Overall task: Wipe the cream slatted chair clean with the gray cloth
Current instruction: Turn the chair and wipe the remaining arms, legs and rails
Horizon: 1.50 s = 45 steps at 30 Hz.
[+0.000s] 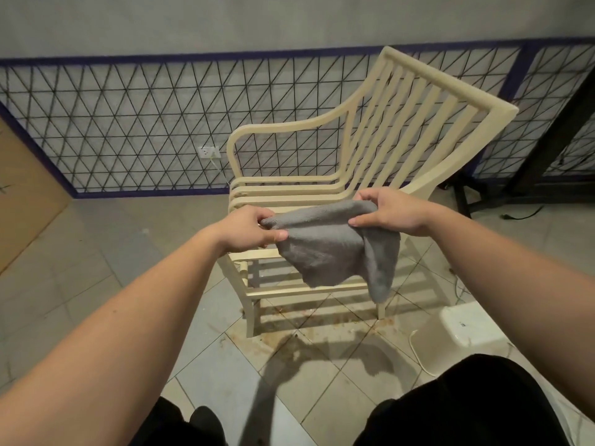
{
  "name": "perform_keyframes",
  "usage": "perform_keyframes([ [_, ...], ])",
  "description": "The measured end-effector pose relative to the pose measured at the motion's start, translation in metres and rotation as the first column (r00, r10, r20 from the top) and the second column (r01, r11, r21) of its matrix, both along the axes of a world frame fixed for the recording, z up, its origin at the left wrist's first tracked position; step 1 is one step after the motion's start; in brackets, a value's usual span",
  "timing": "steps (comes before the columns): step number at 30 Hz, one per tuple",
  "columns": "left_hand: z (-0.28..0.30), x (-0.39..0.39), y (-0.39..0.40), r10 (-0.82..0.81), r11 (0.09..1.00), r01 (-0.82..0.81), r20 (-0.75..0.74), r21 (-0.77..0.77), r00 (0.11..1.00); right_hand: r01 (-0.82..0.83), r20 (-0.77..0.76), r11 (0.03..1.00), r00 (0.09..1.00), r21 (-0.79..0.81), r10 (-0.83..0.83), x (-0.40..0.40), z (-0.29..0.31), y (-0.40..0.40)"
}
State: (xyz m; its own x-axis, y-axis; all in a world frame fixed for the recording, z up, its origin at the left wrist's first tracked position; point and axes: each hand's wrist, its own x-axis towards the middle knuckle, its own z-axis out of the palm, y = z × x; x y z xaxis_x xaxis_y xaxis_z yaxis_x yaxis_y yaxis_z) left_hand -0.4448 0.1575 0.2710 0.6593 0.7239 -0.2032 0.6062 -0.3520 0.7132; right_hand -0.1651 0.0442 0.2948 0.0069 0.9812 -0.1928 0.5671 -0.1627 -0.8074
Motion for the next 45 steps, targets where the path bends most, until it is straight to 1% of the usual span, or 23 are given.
perform_keyframes([
  [2,-0.001,-0.003,0.0,0.041,0.97,0.002,0.17,-0.245,0.985,-0.003,-0.118,0.998,0.993,-0.063,-0.004,0.001,-0.002,-0.003],
  [4,0.007,0.001,-0.001,0.162,0.898,0.026,0.384,-0.44,0.909,0.058,-0.333,0.998,0.941,-0.039,-0.067,0.002,0.009,-0.001],
  [6,0.017,0.005,-0.001,0.277,0.843,0.061,0.528,-0.534,0.803,0.164,-0.574,0.986,0.806,-0.016,-0.144,0.003,0.023,0.003],
  [7,0.02,0.007,-0.002,0.279,0.835,0.08,0.544,-0.545,0.791,0.188,-0.648,0.981,0.741,-0.047,-0.173,0.005,0.026,0.005],
  [8,0.02,0.009,-0.005,0.25,0.839,0.089,0.525,-0.537,0.813,0.174,-0.672,0.979,0.713,-0.107,-0.2,0.004,0.023,0.002],
  [10,0.009,0.011,-0.013,0.203,0.866,0.032,0.408,-0.5,0.89,0.113,-0.644,0.964,0.724,-0.24,-0.245,-0.001,0.001,-0.01],
  [12,-0.004,0.013,-0.016,0.243,0.881,-0.068,0.325,-0.468,0.914,0.144,-0.606,0.944,0.735,-0.298,-0.303,-0.009,-0.021,-0.02],
  [14,-0.009,0.01,-0.016,0.362,0.869,-0.186,0.333,-0.458,0.871,0.232,-0.617,0.933,0.702,-0.274,-0.355,-0.011,-0.032,-0.022],
  [16,-0.008,0.006,-0.016,0.503,0.818,-0.297,0.362,-0.493,0.785,0.291,-0.663,0.924,0.645,-0.247,-0.38,-0.01,-0.031,-0.021],
  [18,-0.008,-0.001,-0.015,0.566,0.759,-0.273,0.392,-0.591,0.725,0.282,-0.664,0.927,0.646,-0.248,-0.375,-0.01,-0.03,-0.02],
  [20,-0.005,-0.008,-0.014,0.512,0.78,-0.213,0.404,-0.589,0.758,0.249,-0.649,0.941,0.682,-0.227,-0.337,-0.015,-0.025,-0.019],
  [22,0.001,-0.01,-0.015,0.395,0.862,-0.188,0.39,-0.471,0.832,0.271,-0.629,0.945,0.706,-0.183,-0.324,-0.018,-0.018,-0.015],
  [24,0.009,-0.007,-0.018,0.238,0.947,-0.147,0.313,-0.286,0.919,0.329,-0.578,0.934,0.74,-0.135,-0.344,-0.016,-0.011,-0.009],
  [26,0.016,-0.001,-0.022,0.099,0.995,-0.101,0.09,0.012,0.991,0.356,-0.446,0.933,0.826,-0.059,-0.344,-0.015,-0.006,-0.003],
  [27,0.018,0.002,-0.023,0.075,0.985,-0.069,-0.032,0.155,0.997,0.348,-0.363,0.937,0.872,-0.014,-0.329,-0.015,-0.003,-0.002],
  [29,0.021,0.008,-0.026,0.074,0.956,-0.025,-0.158,0.292,0.985,0.327,-0.209,0.943,0.928,0.065,-0.307,-0.016,0.003,-0.001],
  [32,0.025,0.012,-0.024,0.072,0.931,-0.001,-0.182,0.365,0.981,0.221,0.11,0.955,0.963,0.2,-0.246,-0.013,0.014,-0.005],
  [34,0.028,0.012,-0.02,0.042,0.918,0.019,-0.145,0.395,0.989,0.118,0.34,0.957,0.917,0.266,-0.207,-0.008,0.017,-0.008],
  [35,0.028,0.012,-0.017,0.032,0.921,0.013,-0.108,0.39,0.994,0.103,0.386,0.955,0.898,0.277,-0.209,-0.004,0.016,-0.009],
  [38,0.028,0.016,-0.014,0.051,0.955,-0.045,-0.013,0.294,0.999,0.195,0.319,0.948,0.908,0.252,-0.272,0.004,0.009,-0.015],
  [42,0.016,0.039,-0.023,0.244,0.969,-0.246,0.082,0.021,0.966,0.362,0.177,0.924,0.908,0.122,-0.379,-0.001,-0.011,-0.019],
  [43,0.013,0.046,-0.026,0.297,0.955,-0.294,0.1,-0.044,0.95,0.395,0.081,0.917,0.914,0.053,-0.398,-0.001,-0.016,-0.018],
  [45,0.009,0.06,-0.032,0.369,0.923,-0.347,0.124,-0.167,0.921,0.366,-0.232,0.918,0.89,-0.151,-0.393,-0.003,-0.021,-0.02],
])
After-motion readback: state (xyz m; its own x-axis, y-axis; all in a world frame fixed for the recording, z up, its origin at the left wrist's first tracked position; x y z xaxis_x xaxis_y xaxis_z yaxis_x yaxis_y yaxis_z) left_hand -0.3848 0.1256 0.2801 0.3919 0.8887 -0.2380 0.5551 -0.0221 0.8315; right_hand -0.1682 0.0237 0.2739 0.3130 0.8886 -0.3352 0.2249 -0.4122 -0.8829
